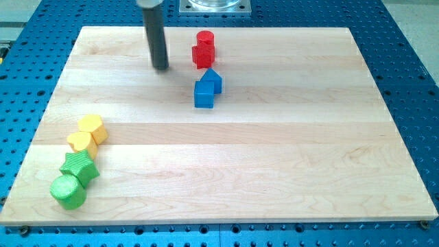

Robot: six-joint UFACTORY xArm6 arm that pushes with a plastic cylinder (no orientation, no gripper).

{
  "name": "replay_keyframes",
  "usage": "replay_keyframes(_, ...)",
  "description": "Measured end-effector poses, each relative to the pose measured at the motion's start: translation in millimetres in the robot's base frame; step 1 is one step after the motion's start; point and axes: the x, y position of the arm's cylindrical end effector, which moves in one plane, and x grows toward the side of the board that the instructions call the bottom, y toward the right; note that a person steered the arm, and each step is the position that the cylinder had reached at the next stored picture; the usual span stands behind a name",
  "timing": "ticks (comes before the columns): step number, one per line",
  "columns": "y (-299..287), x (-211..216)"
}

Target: Push the blue blocks upwards

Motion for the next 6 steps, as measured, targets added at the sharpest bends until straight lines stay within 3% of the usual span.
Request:
replay_keyframes(1, 0, 106)
replay_keyframes(2, 30, 184)
replay_keyframes(3, 56, 191)
replay_keyframes(5, 116, 114)
replay_keyframes(6, 116, 112)
